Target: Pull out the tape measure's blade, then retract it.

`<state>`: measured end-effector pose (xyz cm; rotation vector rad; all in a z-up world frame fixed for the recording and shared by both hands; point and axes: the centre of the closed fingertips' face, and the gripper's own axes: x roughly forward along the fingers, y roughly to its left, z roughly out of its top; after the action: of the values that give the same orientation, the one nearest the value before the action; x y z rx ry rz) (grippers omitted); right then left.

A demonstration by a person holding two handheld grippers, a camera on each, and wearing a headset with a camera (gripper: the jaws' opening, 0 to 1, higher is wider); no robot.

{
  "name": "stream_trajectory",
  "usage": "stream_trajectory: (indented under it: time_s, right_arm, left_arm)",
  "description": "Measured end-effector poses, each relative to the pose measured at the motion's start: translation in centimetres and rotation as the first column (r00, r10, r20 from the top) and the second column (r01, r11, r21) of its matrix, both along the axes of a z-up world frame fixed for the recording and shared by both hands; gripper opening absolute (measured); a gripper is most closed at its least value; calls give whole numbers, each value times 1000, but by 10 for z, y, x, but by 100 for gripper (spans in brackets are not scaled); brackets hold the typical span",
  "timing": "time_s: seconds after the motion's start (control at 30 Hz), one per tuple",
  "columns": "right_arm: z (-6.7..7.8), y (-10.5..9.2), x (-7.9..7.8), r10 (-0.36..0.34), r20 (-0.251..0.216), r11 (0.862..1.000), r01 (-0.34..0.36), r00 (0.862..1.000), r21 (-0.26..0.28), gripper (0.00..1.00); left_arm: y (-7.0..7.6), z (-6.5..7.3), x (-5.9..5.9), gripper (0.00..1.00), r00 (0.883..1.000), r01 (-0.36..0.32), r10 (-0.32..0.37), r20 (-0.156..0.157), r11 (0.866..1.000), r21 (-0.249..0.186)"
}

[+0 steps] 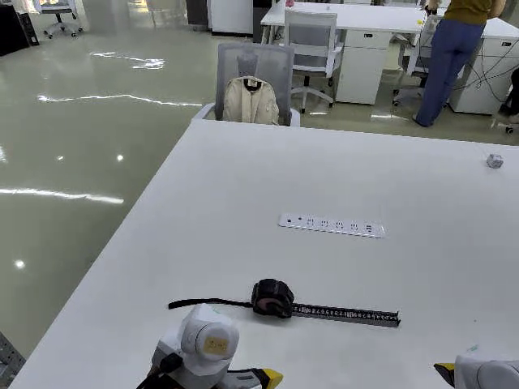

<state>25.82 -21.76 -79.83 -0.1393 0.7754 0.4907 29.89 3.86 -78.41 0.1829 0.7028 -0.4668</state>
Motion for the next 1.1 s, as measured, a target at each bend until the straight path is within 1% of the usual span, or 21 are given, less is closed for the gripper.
stream_trajectory:
  time_s: [0.07,0.13,0.27,0.37,0.5,0.57,0.67,0.7,0.8,0.9,0.97,1.0,1.1]
  right_arm:
    - [4,3,-5,-4,2,1000,4,1000,1,76]
    - [6,5,-9,-11,4,1000,11,1000,-4,76]
    - [13,13,-17,-15,18,1000,15,1000,4,77]
    - [19,17,-24,-23,31,1000,23,999,14,77]
    - [24,20,-32,-30,33,1000,29,999,12,77]
    - [26,21,-35,-32,34,999,31,999,10,77]
    - [28,22,-39,-39,34,999,39,999,14,77]
    - [31,23,-43,-40,32,999,39,999,19,77]
    - [35,26,-47,-40,38,999,39,999,22,76]
    - [35,27,-50,-43,36,999,41,998,34,76]
    - [37,27,-50,-55,36,998,53,998,44,76]
    - [38,27,-50,-57,37,997,56,998,49,76]
    - [39,24,-50,-63,42,997,61,997,55,76]
  left_arm:
    - [2,3,-6,100,1000,-5,5,2,1000,-4]
    - [4,4,-9,100,1000,-6,6,5,1000,-4]
    - [7,9,-15,100,1000,-4,4,13,1000,-8]
    - [5,11,-20,100,1000,7,-7,10,1000,-17]
    - [5,15,-26,100,1000,9,-9,11,1000,-25]
    - [5,15,-29,100,1000,8,-8,7,1000,-20]
    - [4,18,-33,100,1000,9,-9,10,1000,-27]
    - [4,21,-35,100,1000,8,-7,9,1000,-27]
    - [4,24,-38,100,1000,3,-2,12,1000,-25]
    - [3,27,-41,100,1000,-1,1,15,1000,-22]
    - [2,30,-43,100,1000,-17,18,9,999,-37]
    - [1,31,-43,100,1000,-20,20,11,999,-39]
    - [-3,32,-43,100,999,-26,27,17,999,-35]
